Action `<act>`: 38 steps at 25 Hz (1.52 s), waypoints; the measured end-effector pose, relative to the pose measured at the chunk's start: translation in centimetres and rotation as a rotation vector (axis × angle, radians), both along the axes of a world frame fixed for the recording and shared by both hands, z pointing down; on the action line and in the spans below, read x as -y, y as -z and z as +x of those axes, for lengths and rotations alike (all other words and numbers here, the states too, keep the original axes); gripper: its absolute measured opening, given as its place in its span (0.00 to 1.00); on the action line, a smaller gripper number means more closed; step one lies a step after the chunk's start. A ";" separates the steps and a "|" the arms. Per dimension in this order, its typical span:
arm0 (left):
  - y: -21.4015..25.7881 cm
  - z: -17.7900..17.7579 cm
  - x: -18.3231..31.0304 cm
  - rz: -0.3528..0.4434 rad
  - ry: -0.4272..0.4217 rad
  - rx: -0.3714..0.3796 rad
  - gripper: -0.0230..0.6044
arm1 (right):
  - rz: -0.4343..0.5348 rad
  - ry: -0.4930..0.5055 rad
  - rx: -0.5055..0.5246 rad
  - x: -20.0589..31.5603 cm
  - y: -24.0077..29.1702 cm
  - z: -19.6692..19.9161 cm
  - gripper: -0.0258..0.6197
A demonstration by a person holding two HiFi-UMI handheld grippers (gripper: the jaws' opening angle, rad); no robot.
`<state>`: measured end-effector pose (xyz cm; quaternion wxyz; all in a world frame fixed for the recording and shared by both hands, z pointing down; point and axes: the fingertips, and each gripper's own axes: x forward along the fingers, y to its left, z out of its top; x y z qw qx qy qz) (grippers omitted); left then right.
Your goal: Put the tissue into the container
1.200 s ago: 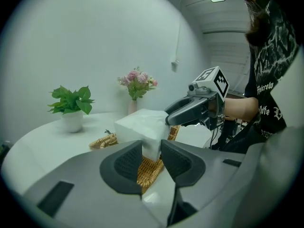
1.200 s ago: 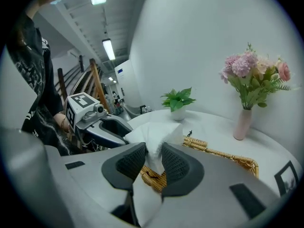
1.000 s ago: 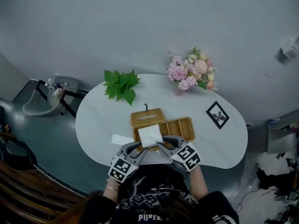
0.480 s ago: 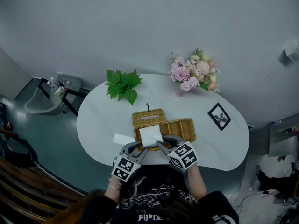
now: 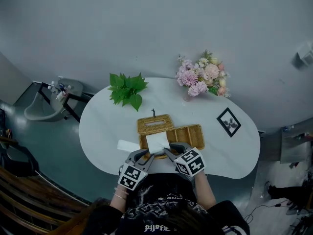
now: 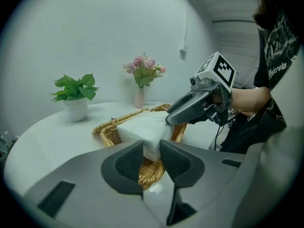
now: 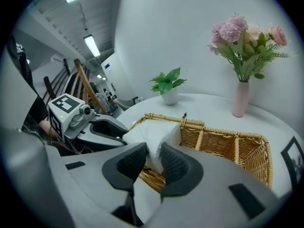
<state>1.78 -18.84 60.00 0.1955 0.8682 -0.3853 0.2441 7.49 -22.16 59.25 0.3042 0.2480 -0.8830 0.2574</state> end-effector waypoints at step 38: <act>2.6 -4.4 4.2 0.019 0.271 -0.288 0.16 | -0.145 -0.022 -0.245 0.0 -2.9 -0.5 0.30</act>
